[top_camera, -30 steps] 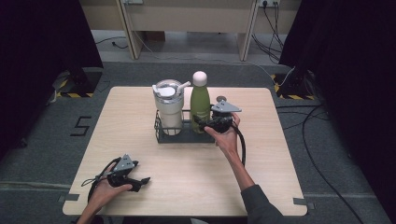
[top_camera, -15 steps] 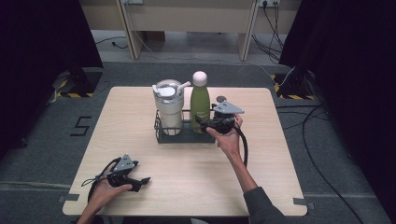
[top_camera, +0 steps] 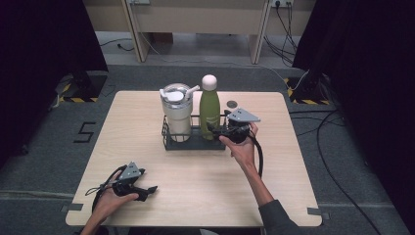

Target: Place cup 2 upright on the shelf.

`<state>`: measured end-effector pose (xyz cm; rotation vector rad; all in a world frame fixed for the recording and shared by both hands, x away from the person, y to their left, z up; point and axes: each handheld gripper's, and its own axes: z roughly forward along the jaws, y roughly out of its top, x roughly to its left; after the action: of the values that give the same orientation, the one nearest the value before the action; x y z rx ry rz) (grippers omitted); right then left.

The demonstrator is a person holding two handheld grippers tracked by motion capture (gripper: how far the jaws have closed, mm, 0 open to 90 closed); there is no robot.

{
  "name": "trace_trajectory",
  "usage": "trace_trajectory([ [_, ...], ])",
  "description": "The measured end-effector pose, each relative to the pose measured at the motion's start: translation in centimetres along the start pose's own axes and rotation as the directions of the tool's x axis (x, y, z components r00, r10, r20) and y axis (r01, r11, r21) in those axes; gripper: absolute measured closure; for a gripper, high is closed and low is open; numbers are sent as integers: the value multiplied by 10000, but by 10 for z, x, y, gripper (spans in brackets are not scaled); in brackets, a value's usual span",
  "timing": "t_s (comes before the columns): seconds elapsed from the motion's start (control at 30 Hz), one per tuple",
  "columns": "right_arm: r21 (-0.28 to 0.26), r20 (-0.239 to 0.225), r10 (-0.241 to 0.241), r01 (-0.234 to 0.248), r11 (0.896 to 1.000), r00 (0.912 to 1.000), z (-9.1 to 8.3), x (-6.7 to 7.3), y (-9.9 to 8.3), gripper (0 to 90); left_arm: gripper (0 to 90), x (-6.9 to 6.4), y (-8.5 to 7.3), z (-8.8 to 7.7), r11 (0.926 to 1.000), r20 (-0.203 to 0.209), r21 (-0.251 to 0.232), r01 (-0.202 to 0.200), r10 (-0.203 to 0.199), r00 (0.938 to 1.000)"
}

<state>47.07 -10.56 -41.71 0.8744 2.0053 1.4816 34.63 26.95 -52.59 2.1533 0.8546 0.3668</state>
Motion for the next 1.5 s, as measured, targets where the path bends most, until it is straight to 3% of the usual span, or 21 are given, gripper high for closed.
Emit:
trace_trajectory([
  [0.9,-82,17,-50,50,10000,10000,-35,-2,-10,150,134,0,0,0,10000,-15,16,-15,15,10000],
  [1.5,72,-32,-306,306,9995,9995,-43,10,-19,150,133,0,0,0,10000,-22,10,-2,2,10000],
])
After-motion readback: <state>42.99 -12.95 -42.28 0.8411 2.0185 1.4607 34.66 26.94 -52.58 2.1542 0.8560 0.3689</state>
